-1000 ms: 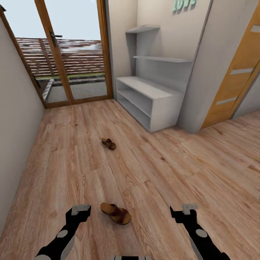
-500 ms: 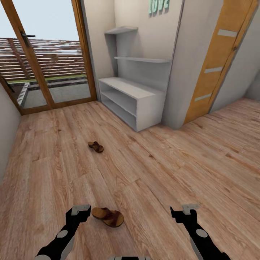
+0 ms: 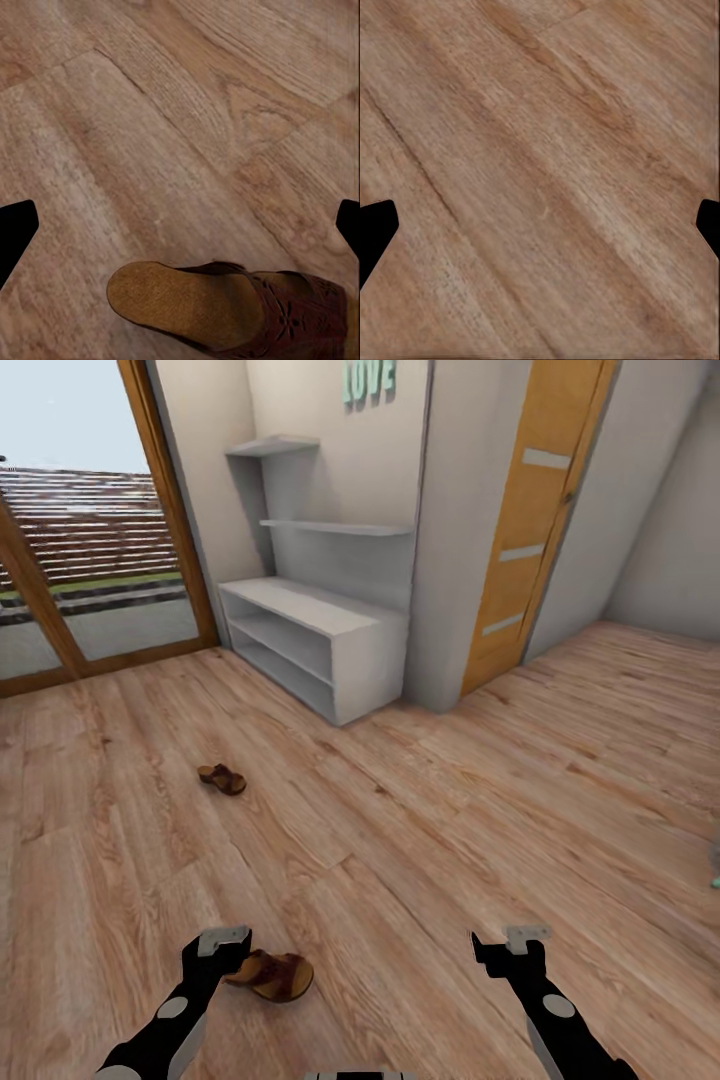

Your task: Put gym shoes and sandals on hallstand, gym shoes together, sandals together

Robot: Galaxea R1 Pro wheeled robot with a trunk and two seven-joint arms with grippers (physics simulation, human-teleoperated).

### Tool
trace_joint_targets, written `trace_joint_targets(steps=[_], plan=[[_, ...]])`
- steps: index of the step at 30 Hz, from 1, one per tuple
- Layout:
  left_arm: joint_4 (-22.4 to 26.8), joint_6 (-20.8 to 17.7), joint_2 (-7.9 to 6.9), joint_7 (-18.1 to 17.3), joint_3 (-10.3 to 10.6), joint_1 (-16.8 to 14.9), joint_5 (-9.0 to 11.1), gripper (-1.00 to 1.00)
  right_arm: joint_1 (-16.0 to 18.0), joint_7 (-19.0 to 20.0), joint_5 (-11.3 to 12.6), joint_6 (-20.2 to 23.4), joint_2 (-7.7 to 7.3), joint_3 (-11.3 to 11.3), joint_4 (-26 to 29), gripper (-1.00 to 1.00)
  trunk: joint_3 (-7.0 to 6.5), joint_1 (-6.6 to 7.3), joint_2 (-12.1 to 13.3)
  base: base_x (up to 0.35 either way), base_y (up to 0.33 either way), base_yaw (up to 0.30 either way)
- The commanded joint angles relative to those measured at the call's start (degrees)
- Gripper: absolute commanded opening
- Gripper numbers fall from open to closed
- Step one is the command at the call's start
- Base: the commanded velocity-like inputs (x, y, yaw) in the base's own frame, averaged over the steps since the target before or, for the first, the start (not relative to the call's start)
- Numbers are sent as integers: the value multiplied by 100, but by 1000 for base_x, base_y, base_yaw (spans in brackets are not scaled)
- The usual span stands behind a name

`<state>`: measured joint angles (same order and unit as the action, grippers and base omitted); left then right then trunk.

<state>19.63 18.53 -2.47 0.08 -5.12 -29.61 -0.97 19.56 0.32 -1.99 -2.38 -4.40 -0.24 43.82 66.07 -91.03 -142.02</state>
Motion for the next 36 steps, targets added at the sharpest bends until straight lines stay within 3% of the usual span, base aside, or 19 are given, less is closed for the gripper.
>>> trace_joint_targets(steps=[1,14,36], plan=[[-3,19,1,1,-15,-1,-10,100,4,3,-21,-17,1,-3,-5,100,2,1,-1,0,0,-296],[-3,19,1,1,-15,-1,-8,100,4,3,-21,-17,1,-3,-5,100,-23,1,-1,0,178,-281],[-6,19,1,1,-14,-1,-8,100,4,-10,-29,-98,8,36,-3,100,-24,1,-1,0,15,-13]])
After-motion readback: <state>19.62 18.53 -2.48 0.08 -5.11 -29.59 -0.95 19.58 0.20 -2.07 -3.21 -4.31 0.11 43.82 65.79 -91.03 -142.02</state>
